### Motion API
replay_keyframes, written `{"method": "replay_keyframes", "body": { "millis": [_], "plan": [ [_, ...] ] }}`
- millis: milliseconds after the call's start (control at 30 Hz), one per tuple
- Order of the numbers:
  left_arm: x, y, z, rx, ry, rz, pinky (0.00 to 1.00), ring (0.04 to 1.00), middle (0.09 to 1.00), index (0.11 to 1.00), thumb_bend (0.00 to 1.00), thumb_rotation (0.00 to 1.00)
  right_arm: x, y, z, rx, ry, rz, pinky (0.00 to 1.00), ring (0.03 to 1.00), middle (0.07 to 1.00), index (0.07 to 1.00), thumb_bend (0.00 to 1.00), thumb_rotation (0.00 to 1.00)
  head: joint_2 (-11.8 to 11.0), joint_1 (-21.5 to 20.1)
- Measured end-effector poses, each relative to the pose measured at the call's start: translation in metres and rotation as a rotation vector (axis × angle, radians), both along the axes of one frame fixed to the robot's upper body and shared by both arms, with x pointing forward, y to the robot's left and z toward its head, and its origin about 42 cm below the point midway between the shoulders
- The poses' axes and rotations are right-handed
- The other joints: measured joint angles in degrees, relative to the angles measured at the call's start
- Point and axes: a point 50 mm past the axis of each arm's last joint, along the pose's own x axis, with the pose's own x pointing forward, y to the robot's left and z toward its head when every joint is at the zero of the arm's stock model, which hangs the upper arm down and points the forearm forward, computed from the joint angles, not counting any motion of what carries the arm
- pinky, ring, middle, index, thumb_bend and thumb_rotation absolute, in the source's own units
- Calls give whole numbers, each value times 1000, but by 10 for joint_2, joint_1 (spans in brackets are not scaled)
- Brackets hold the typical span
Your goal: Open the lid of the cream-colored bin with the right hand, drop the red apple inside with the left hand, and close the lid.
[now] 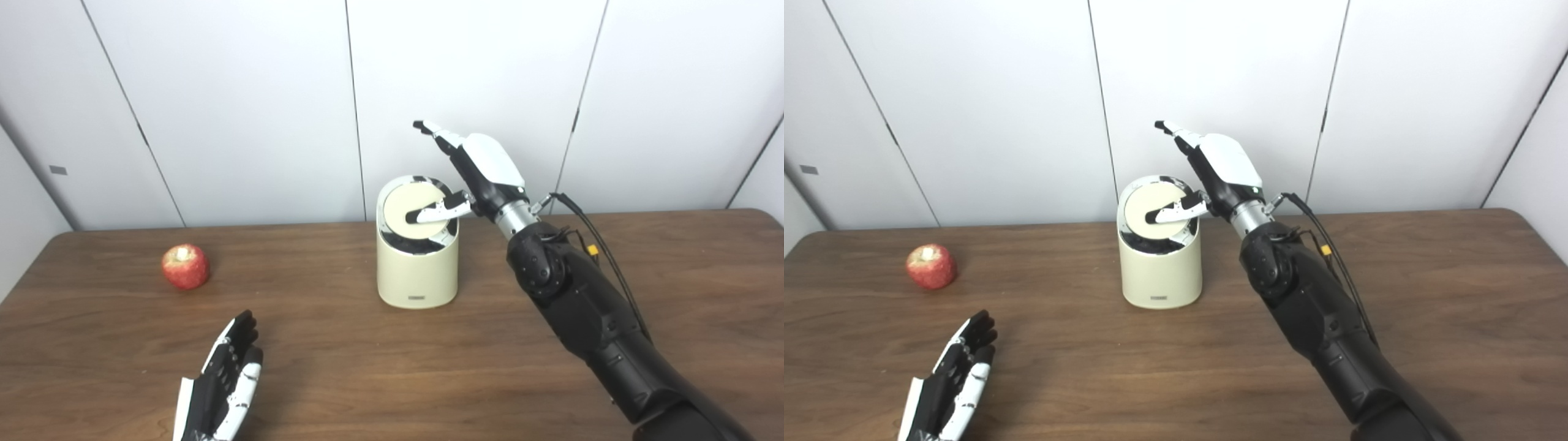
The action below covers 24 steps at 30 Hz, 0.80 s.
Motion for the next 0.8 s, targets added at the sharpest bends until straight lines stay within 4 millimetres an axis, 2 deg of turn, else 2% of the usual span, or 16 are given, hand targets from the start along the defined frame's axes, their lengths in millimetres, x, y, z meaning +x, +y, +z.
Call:
{"method": "replay_keyframes", "body": {
  "millis": [167,267,400,467,633,700,800],
  "plan": [
    [0,0,0,-1,0,0,891,889,901,912,402,572,1,-2,-2,27,10,-7,746,841,871,887,976,257,0,1],
    [0,0,0,-1,0,0,887,887,899,912,400,566,1,-2,0,123,43,-11,751,854,889,897,937,240,0,1],
    [0,0,0,-2,0,1,892,889,899,910,396,565,-4,-10,6,282,106,-44,713,854,889,911,837,394,0,0],
    [0,0,0,-2,0,2,891,887,895,908,402,564,-8,-15,16,332,101,-59,699,836,876,904,825,461,0,-1],
    [0,0,0,-2,0,2,889,886,897,912,392,564,-18,-35,39,472,112,-100,718,840,877,892,753,554,1,-1],
    [0,0,0,0,1,3,879,880,894,911,381,565,-22,-44,38,521,143,-107,669,825,890,890,724,551,1,-2],
    [0,0,0,0,0,3,887,881,895,911,391,559,-30,-59,22,587,192,-119,682,824,897,893,680,550,2,-2]
  ]
}}
